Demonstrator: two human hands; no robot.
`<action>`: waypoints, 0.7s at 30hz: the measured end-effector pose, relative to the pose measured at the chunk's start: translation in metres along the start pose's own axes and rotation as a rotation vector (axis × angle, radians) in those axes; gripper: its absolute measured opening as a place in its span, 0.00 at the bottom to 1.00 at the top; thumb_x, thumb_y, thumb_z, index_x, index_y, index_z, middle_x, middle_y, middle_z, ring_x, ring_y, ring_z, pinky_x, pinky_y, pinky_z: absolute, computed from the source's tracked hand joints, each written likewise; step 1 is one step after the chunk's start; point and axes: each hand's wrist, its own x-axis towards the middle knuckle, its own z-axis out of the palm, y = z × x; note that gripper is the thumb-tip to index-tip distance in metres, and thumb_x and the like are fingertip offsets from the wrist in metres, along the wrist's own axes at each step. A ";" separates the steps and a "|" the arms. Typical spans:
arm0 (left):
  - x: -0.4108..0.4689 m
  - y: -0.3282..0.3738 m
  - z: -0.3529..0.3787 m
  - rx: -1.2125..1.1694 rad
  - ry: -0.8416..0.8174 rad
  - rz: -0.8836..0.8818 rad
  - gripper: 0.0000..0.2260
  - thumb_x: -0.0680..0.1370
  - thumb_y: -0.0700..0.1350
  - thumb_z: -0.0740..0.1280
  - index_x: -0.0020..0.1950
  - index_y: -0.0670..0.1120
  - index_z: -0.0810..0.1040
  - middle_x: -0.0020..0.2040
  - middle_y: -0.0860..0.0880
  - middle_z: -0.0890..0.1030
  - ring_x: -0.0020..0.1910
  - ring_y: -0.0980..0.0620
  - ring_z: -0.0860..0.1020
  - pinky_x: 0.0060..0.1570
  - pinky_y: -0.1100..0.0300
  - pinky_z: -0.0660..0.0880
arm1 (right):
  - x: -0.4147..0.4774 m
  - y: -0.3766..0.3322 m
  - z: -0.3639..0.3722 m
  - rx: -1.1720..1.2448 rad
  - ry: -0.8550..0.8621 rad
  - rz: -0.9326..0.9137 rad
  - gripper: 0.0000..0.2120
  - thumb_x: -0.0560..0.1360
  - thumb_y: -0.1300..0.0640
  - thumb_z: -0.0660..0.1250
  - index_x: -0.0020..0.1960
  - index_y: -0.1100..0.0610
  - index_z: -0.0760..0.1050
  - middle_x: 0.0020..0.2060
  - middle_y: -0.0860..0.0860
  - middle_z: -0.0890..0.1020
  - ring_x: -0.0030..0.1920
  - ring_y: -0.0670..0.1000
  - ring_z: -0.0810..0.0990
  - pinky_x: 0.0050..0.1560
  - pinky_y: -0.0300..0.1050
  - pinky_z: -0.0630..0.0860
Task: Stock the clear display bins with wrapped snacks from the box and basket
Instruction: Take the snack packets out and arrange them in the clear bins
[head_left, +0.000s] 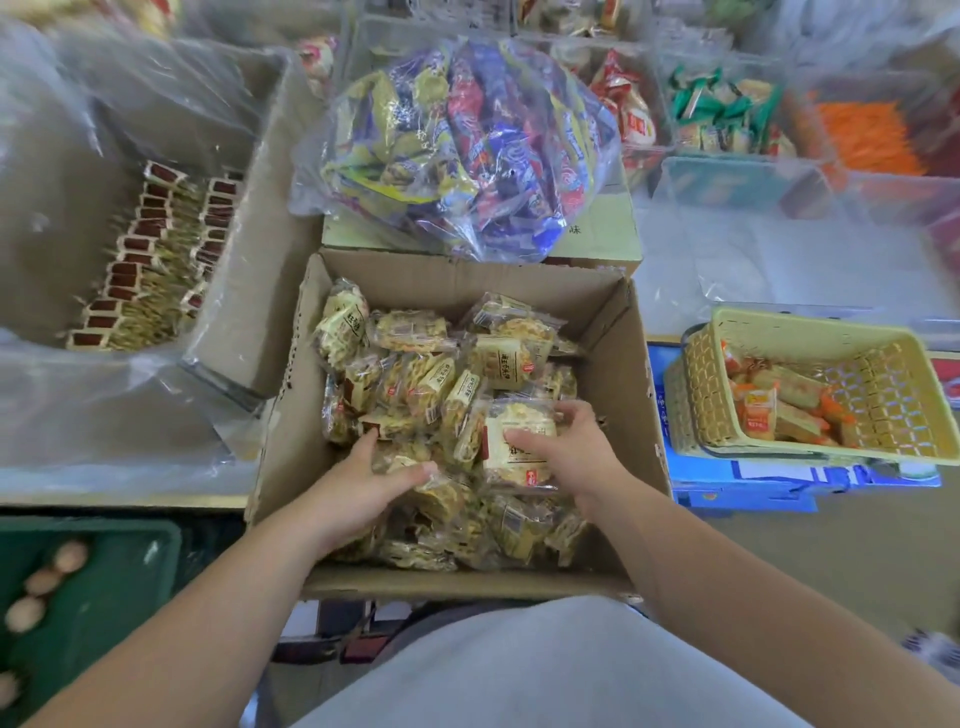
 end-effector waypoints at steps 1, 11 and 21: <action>0.000 -0.001 -0.003 0.021 -0.004 -0.002 0.65 0.56 0.80 0.72 0.85 0.57 0.47 0.83 0.46 0.61 0.78 0.43 0.65 0.71 0.47 0.66 | -0.003 0.000 -0.001 -0.013 0.000 -0.007 0.41 0.66 0.45 0.82 0.71 0.49 0.64 0.64 0.51 0.74 0.60 0.55 0.77 0.57 0.56 0.79; -0.010 -0.004 -0.013 0.326 -0.098 -0.017 0.27 0.65 0.67 0.65 0.62 0.61 0.77 0.69 0.53 0.77 0.61 0.53 0.76 0.63 0.51 0.74 | -0.025 0.011 -0.018 -0.075 -0.172 -0.075 0.33 0.59 0.42 0.82 0.61 0.46 0.80 0.60 0.48 0.83 0.61 0.54 0.80 0.53 0.50 0.74; -0.005 0.002 -0.012 0.671 -0.224 -0.119 0.52 0.61 0.67 0.77 0.82 0.61 0.59 0.81 0.50 0.64 0.74 0.45 0.70 0.67 0.52 0.70 | -0.032 0.028 -0.027 0.206 -0.321 -0.008 0.14 0.77 0.54 0.72 0.62 0.49 0.78 0.52 0.55 0.87 0.52 0.56 0.87 0.43 0.53 0.84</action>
